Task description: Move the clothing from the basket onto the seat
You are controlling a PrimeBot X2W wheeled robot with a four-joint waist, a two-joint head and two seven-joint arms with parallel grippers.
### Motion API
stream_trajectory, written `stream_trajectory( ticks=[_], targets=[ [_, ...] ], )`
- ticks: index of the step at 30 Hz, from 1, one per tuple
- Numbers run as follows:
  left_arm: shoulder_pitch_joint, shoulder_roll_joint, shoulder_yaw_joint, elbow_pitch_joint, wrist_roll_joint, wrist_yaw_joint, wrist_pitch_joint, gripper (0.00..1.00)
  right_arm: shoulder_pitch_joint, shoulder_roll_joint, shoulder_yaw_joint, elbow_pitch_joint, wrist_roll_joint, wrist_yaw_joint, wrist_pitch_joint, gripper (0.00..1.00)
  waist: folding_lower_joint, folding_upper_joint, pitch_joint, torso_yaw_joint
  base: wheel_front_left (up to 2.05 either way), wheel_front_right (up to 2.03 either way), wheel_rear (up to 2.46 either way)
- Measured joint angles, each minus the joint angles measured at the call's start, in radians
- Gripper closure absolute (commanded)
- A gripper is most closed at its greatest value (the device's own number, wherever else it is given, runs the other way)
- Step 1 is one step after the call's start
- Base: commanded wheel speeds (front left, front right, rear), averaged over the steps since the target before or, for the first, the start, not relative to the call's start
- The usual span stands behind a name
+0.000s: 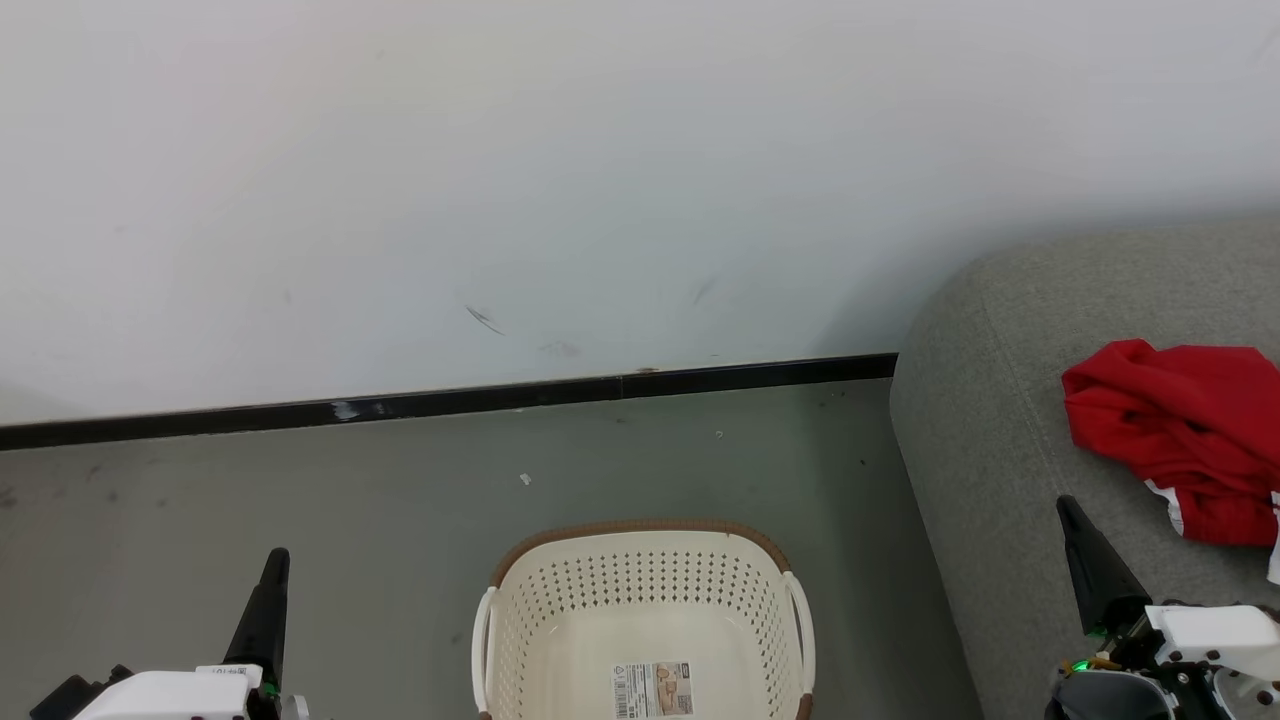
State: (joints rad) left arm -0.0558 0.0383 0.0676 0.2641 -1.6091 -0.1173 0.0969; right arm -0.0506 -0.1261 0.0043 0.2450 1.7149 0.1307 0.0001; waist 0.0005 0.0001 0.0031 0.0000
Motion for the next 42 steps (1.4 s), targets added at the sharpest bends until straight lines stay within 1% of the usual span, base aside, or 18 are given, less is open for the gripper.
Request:
stream_trajectory(
  ticks=[42],
  targets=[
    [0.000,0.000,0.003,0.009,0.000,-0.001,0.000,1.00,0.000,0.001,-0.015,0.014,0.000,0.000,0.006,1.00,-0.0002,0.0000,0.000,0.000,0.00,0.00,0.00]
  ],
)
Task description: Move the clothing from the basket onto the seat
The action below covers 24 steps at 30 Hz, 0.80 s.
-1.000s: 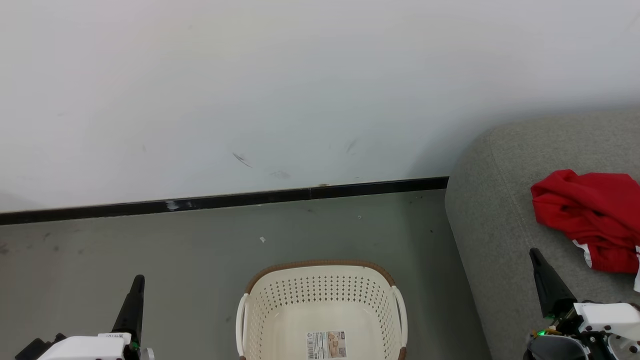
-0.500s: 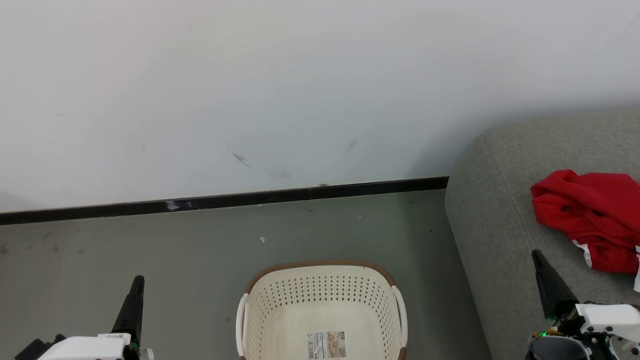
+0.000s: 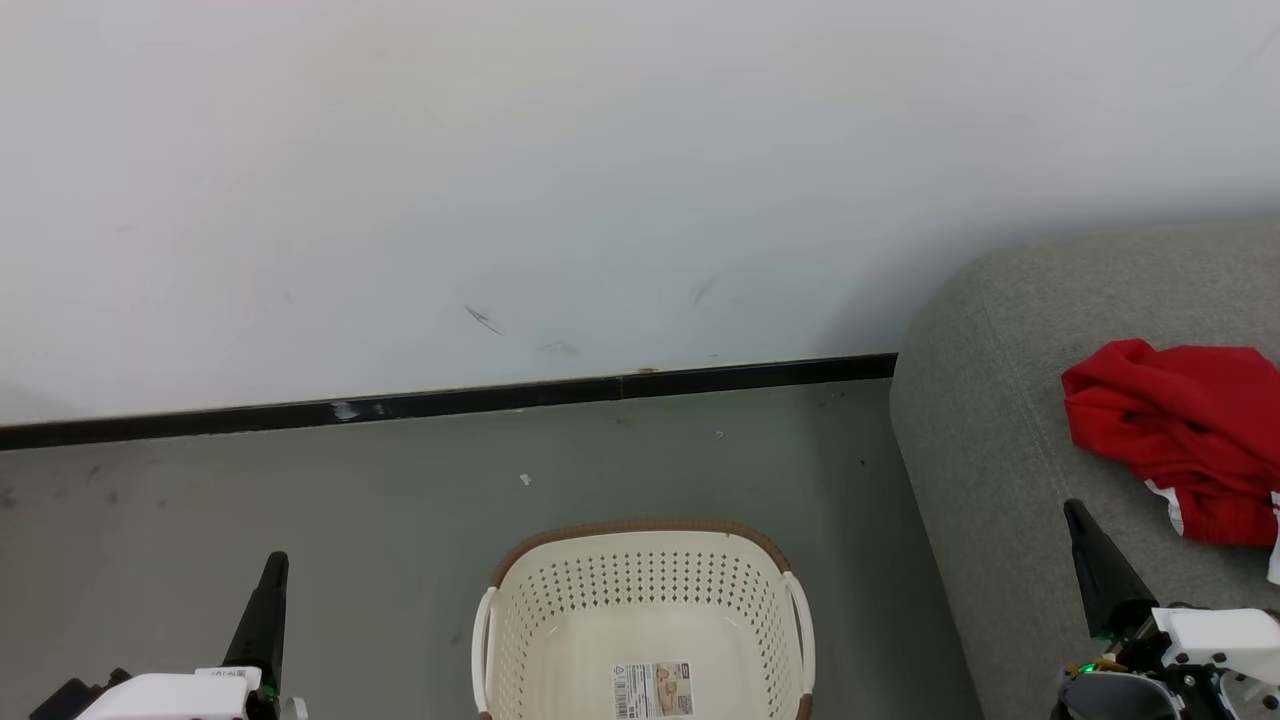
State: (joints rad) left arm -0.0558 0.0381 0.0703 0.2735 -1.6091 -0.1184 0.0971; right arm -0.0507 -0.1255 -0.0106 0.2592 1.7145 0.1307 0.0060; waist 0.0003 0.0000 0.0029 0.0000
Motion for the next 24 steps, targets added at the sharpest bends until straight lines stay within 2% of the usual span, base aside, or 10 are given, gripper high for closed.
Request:
stream_trajectory(
  ticks=[24],
  targets=[
    [0.000,0.000,0.001,0.002,0.000,0.000,0.005,1.00,0.000,0.002,-0.003,0.001,-0.001,0.000,0.003,1.00,-0.0001,0.0000,0.000,0.000,0.00,0.00,0.00]
  ],
)
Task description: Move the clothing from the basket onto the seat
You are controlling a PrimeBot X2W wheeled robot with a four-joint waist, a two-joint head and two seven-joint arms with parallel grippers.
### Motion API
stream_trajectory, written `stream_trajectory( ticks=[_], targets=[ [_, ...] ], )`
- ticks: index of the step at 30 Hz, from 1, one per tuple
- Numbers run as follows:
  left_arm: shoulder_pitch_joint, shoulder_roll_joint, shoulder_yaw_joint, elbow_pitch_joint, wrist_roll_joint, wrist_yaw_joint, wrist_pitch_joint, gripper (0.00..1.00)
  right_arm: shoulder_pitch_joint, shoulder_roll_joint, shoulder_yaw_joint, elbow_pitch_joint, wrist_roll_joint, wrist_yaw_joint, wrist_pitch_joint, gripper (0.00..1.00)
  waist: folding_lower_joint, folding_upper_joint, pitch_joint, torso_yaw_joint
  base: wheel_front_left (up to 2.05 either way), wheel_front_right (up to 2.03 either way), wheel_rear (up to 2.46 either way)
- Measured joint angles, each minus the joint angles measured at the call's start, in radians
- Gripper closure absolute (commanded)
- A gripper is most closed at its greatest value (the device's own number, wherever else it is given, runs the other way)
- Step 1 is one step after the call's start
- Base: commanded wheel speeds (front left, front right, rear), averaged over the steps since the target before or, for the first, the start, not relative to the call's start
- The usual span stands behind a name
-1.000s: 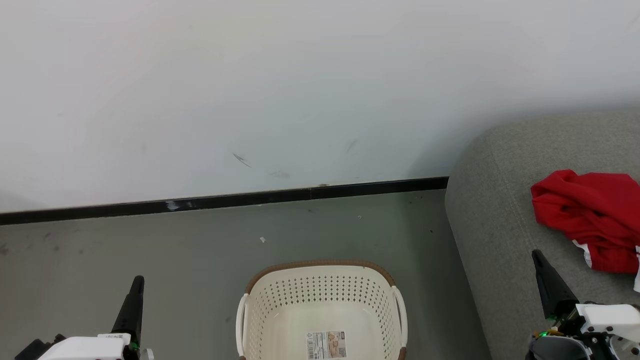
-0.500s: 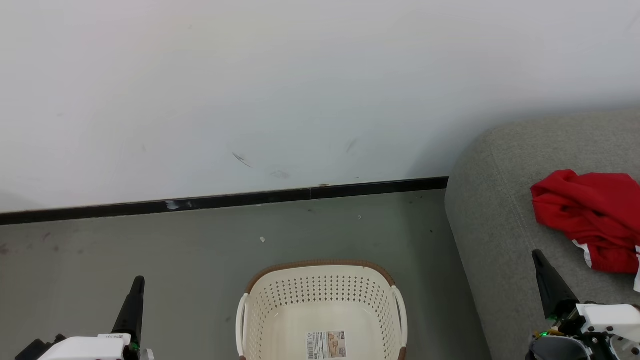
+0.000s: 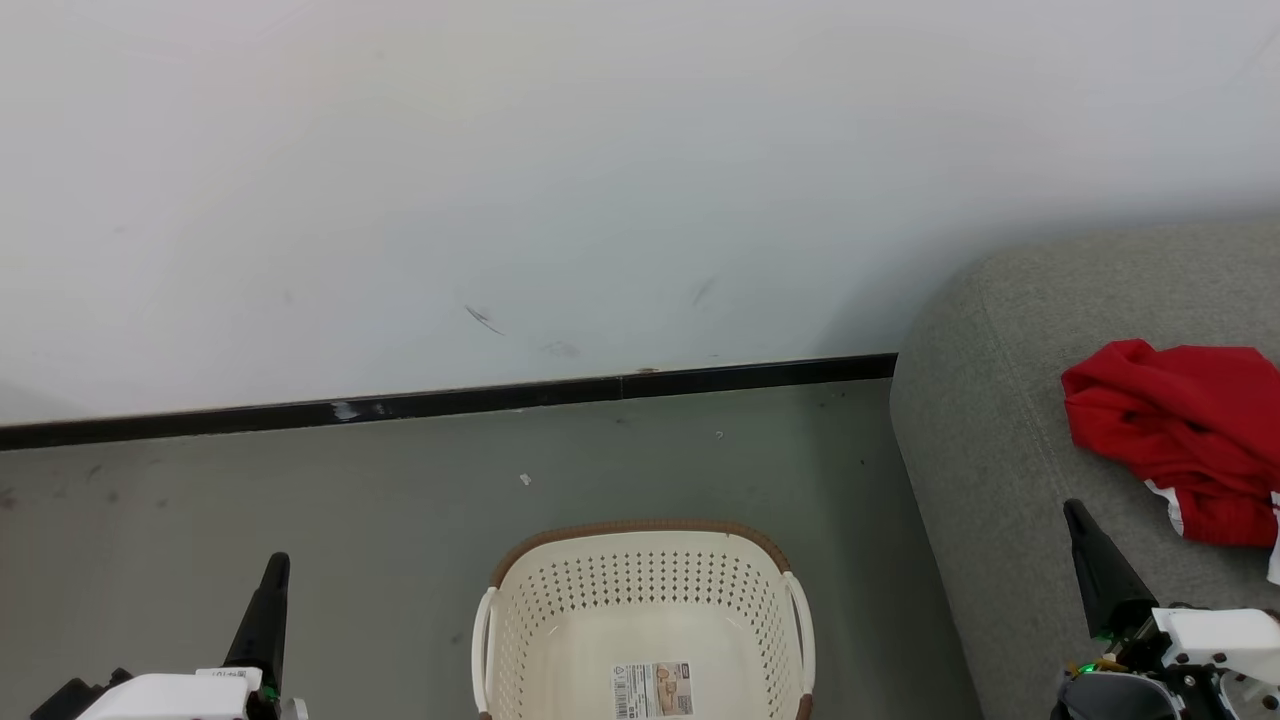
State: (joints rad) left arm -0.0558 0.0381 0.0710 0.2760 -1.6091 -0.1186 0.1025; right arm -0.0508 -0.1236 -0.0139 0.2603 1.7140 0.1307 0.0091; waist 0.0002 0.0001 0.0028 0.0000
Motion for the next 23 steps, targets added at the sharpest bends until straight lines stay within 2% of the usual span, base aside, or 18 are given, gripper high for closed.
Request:
stream_trajectory(
  ticks=[23],
  targets=[
    [0.000,0.000,0.001,0.001,0.000,0.000,0.001,1.00,0.000,0.002,-0.003,0.001,-0.001,0.000,0.001,1.00,0.0000,0.0000,0.000,0.000,0.00,0.00,0.00]
  ],
)
